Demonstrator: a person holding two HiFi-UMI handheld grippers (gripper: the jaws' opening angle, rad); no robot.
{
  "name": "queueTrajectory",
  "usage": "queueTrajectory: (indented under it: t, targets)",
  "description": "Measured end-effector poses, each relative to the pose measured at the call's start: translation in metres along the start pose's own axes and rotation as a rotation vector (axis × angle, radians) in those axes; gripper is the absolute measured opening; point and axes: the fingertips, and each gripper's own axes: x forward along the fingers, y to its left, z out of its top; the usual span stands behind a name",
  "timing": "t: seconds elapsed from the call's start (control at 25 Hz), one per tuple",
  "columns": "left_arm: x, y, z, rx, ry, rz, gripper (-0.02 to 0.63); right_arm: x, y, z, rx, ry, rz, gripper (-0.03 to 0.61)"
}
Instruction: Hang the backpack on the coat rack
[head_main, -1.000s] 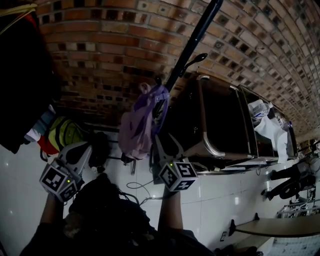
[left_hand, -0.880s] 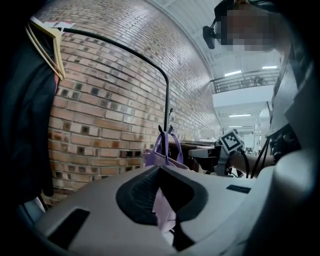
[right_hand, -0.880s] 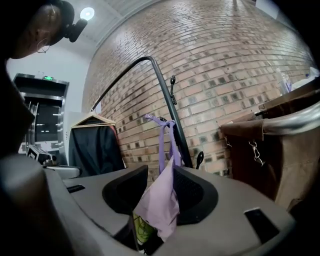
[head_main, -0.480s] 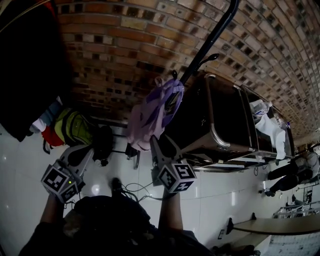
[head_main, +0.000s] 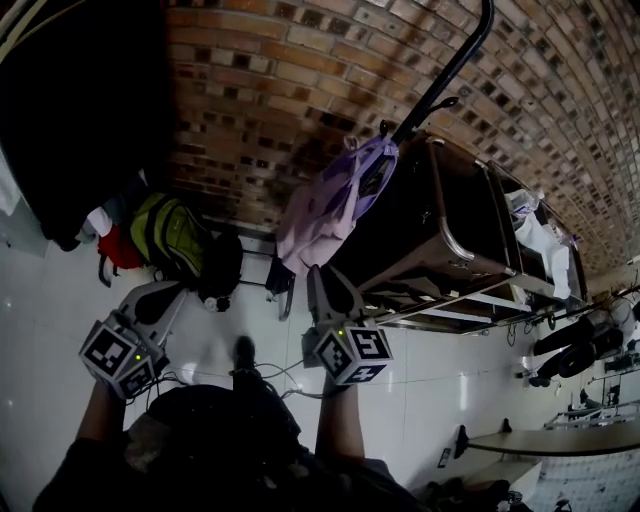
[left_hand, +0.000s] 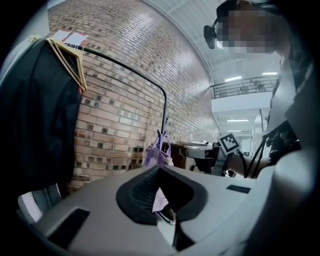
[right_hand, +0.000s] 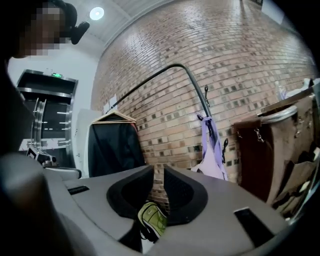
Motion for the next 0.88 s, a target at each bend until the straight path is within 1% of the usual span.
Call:
queueTrajectory:
  t: [0.04,0.12,0.16,0.2,0.36,0.52,0.6,0.68,0.88]
  targets:
    - [-0.012,-0.002,-0.002,-0.005,-0.005,-0.003,0.012,-0.008,0.006,-0.003,0.010,-0.012,-0.027,0.062]
    - [-0.036,-0.005,-0.008,-0.008,-0.003,-0.012,0.012,-0.026,0.020,-0.009,0.024,-0.037,-0.067,0.044]
    - [-0.047,-0.005,-0.013,-0.005,0.004,-0.019,0.012,-0.035,0.027,-0.011,0.026,-0.045,-0.083,0.019]
    - [-0.058,-0.006,-0.019,-0.003,0.012,-0.028,0.012,-0.044,0.034,-0.014,0.027,-0.050,-0.098,0.012]
    - [-0.093,-0.010,-0.033,-0.029,0.028,-0.060,0.012,-0.080,0.058,-0.032,0.034,-0.041,-0.166,0.011]
    - [-0.116,-0.021,-0.045,-0.050,0.051,-0.099,0.012,-0.113,0.072,-0.048,0.112,-0.053,-0.218,0.009]
    - [-0.125,-0.028,-0.049,-0.042,0.060,-0.128,0.012,-0.128,0.079,-0.056,0.136,-0.053,-0.238,0.008]
    - [-0.133,-0.035,-0.054,-0.030,0.070,-0.159,0.012,-0.141,0.086,-0.064,0.139,-0.042,-0.258,0.008]
    - [-0.143,-0.054,-0.061,-0.036,0.087,-0.221,0.012,-0.170,0.103,-0.074,0.125,-0.024,-0.292,0.008]
